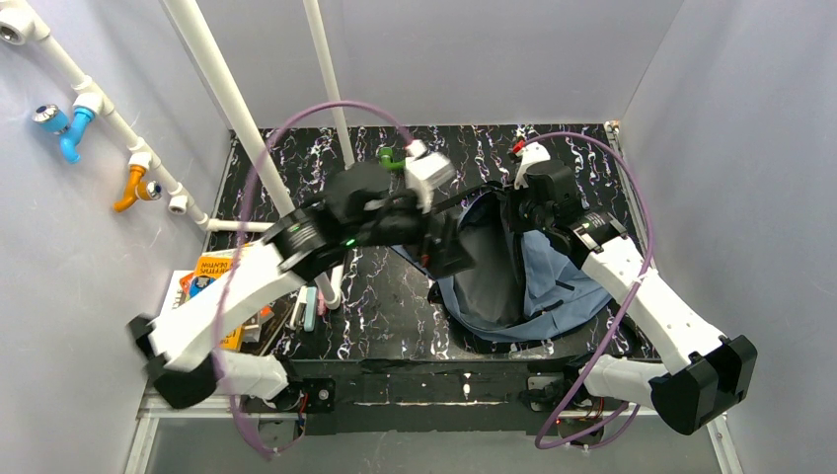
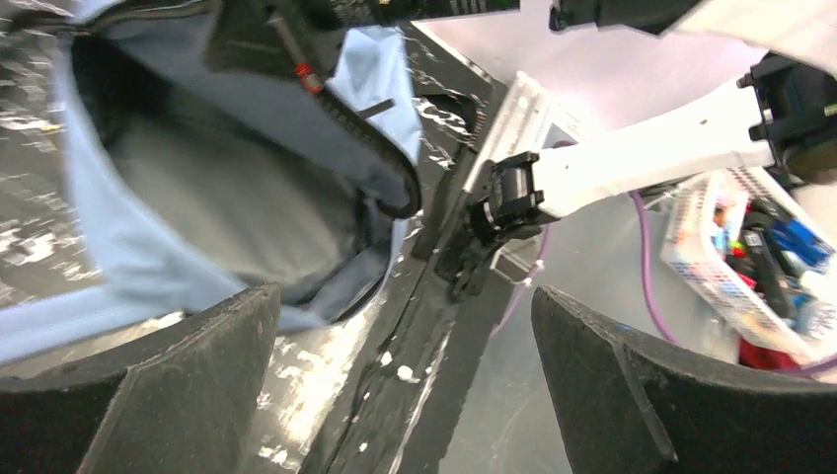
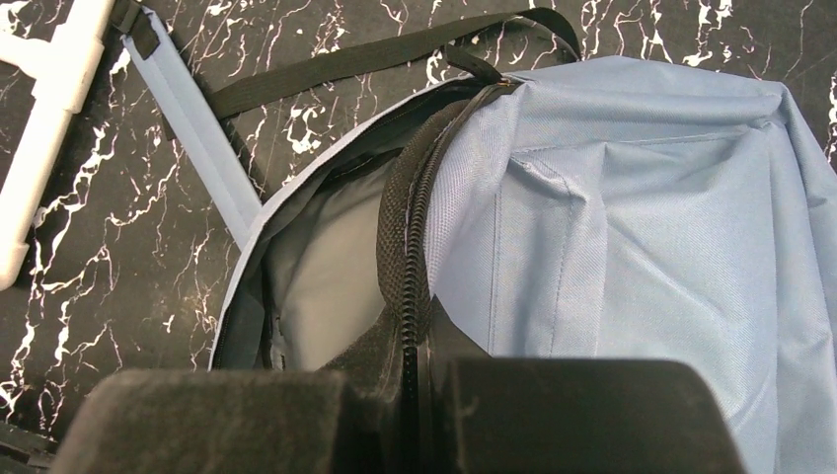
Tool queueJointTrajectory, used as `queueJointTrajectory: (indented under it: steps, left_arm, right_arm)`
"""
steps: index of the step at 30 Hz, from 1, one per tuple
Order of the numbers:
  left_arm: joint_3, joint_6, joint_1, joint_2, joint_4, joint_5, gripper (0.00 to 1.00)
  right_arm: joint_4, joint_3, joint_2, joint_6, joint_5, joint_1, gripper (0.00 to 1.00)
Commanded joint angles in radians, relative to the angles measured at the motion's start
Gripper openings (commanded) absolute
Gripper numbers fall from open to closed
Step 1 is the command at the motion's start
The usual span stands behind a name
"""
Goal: Pack the student bag
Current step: Unzip the student bag at the center of the board.
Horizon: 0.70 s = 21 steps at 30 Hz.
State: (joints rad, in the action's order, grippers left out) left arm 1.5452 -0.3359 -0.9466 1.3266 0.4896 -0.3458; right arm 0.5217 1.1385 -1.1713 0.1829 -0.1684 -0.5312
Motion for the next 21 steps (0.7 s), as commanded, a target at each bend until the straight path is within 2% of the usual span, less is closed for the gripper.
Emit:
queueJointTrajectory:
  steps: [1,3,6,8,14,18,21]
  left_arm:
    - [-0.089,0.094,-0.011,-0.284,0.151,0.292,0.98]
    - [-0.069,0.096,-0.011,-0.337,0.263,0.37,0.98]
    - [0.01,0.081,-0.011,-0.349,0.477,0.419,0.98]
    - [0.016,0.065,-0.011,-0.384,0.565,0.455,0.98]
    - [-0.068,0.038,-0.011,-0.542,0.602,0.581,0.98]
    - [-0.051,0.049,-0.011,-0.517,0.719,0.67,0.98]
    - [-0.068,0.027,-0.011,-0.51,0.772,0.827,0.98]
  right_arm:
    - [-0.079,0.008,0.021,-0.014,0.041,0.0,0.01]
    - [-0.098,-0.009,0.028,-0.006,0.051,0.001,0.01]
    - [-0.115,-0.025,0.029,0.001,0.069,0.002,0.01]
    - [-0.126,-0.036,0.026,0.001,0.071,0.002,0.01]
    - [-0.143,-0.045,0.008,0.002,0.085,0.002,0.01]
    - [-0.137,-0.04,-0.002,-0.001,0.098,0.002,0.01]
    - [-0.144,-0.056,0.01,0.003,0.097,0.002,0.01]
